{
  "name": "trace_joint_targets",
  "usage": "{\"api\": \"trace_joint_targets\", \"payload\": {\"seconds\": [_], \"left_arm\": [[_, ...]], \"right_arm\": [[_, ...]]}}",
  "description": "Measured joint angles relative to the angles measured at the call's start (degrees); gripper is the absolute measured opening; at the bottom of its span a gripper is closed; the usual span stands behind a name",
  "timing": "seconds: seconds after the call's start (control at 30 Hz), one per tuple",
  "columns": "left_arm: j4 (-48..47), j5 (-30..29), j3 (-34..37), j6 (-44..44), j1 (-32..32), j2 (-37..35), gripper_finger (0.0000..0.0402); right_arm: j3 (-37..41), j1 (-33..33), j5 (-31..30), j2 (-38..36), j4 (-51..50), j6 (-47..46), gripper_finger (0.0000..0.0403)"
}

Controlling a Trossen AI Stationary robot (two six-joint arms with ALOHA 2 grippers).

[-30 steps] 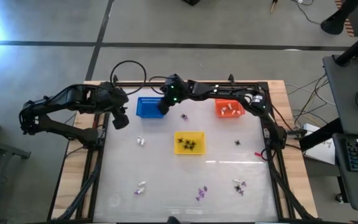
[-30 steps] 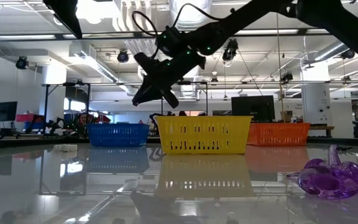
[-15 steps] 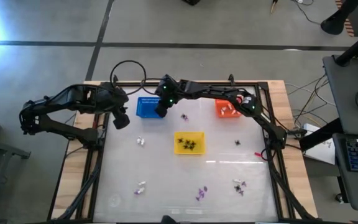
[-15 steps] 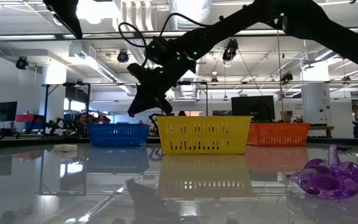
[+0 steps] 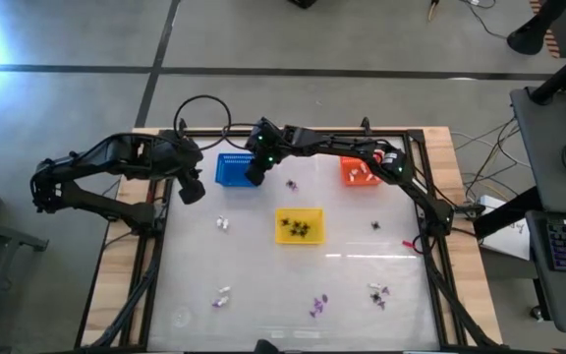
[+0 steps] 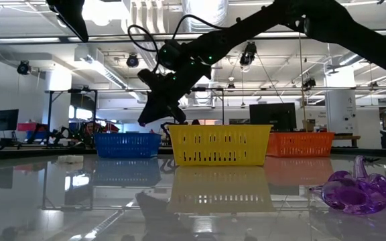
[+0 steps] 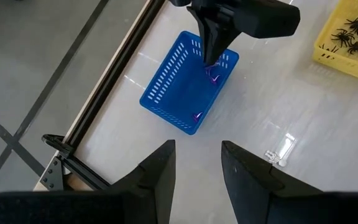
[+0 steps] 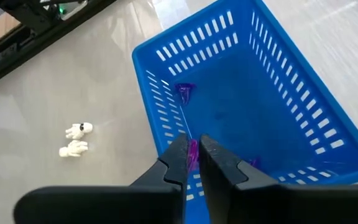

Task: Sort Halloween decoration
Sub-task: Put the purple witch hat toy into the blue bin, then put the black spider toy into the yellow bin

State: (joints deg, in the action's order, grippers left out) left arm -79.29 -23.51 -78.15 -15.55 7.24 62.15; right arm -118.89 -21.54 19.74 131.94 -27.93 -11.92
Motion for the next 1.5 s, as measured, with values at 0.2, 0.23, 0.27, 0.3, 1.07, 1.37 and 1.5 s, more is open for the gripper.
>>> {"api": "trace_joint_targets", "payload": {"seconds": [0.2, 0.23, 0.27, 0.3, 1.07, 1.37, 1.5], "left_arm": [[0.0, 0.0, 0.0, 0.0, 0.0, 0.0, 0.0112], [0.0, 0.0, 0.0, 0.0, 0.0, 0.0, 0.0112], [0.0, 0.0, 0.0, 0.0, 0.0, 0.0, 0.0112], [0.0, 0.0, 0.0, 0.0, 0.0, 0.0, 0.0112], [0.5, 0.1, 0.0, 0.0, 0.0, 5.8, 0.0112], [0.1, 0.0, 0.0, 1.3, 0.0, 5.8, 0.0112], [0.0, 0.0, 0.0, 1.3, 0.0, 5.7, 0.0112]], "right_arm": [[0.0, -0.2, 0.0, 0.0, -0.8, 0.0, 0.0036], [0.0, -0.3, 0.0, 0.0, -1.0, 0.0, 0.0036], [0.0, -0.4, 0.0, -0.1, -1.3, 0.0, 0.0036], [0.0, -0.5, -0.1, -0.2, -1.7, 0.0, 0.0036], [0.1, 0.6, -14.0, -12.7, -27.6, 16.4, 0.0103], [1.9, -0.3, -13.4, -11.6, -32.0, 13.3, 0.0118], [2.6, -0.5, -11.4, -9.0, -31.7, 14.5, 0.0118]]}}
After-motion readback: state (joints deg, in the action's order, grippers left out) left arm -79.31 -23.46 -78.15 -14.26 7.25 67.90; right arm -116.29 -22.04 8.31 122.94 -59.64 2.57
